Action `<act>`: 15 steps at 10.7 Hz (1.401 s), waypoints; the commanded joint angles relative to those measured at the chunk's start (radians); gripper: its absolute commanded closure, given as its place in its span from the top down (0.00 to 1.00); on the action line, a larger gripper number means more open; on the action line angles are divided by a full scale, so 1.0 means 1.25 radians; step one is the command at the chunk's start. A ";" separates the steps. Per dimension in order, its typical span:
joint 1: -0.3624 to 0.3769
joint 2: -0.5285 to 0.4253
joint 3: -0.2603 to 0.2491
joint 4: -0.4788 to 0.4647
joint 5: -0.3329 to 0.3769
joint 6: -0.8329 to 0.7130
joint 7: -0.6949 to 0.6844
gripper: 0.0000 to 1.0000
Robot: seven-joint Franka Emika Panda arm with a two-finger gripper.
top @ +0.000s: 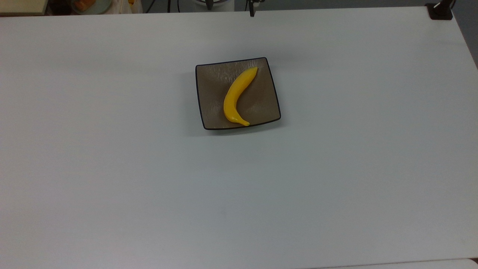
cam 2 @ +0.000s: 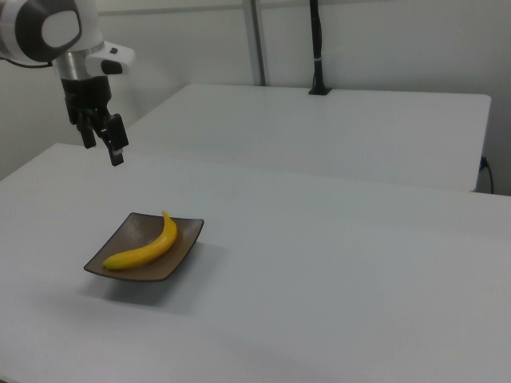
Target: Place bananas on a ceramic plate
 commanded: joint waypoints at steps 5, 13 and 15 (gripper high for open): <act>-0.029 -0.003 -0.001 -0.004 -0.036 0.008 -0.291 1.00; -0.042 0.011 0.002 -0.009 -0.036 0.070 -0.406 1.00; -0.045 0.011 0.003 -0.009 -0.036 0.070 -0.407 1.00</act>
